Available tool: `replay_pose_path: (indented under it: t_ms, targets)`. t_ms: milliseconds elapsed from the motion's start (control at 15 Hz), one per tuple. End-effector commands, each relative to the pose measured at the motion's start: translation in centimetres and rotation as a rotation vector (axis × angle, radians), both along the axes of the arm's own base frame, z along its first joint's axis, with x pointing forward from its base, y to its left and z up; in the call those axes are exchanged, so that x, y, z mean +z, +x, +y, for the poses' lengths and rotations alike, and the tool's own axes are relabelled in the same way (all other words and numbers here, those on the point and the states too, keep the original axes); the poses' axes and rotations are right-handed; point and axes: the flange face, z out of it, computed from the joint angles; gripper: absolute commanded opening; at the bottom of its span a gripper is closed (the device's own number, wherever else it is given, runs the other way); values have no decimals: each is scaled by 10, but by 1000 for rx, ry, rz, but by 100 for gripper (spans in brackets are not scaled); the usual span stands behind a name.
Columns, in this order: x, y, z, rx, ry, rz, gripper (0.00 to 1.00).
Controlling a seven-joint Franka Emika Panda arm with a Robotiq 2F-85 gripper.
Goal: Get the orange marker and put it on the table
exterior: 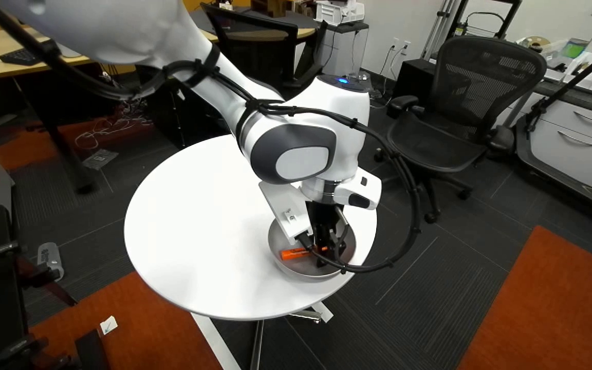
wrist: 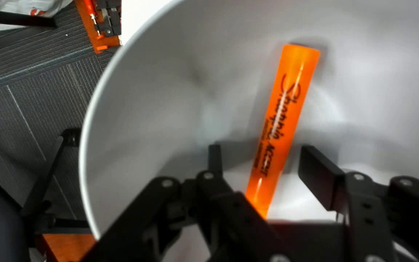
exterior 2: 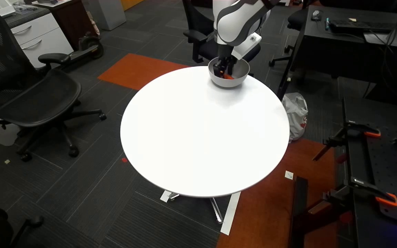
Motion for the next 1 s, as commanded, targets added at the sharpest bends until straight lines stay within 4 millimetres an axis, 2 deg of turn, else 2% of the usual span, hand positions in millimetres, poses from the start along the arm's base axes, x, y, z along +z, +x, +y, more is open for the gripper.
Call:
replay_pose_path:
  t_ms: [0, 267, 400, 933]
  targets:
    - [1, 7, -5, 12, 36, 8, 27]
    - [5, 8, -6, 5, 34, 3, 0]
    - [11, 5, -3, -5, 25, -6, 5]
    - [50, -21, 21, -29, -29, -137, 5]
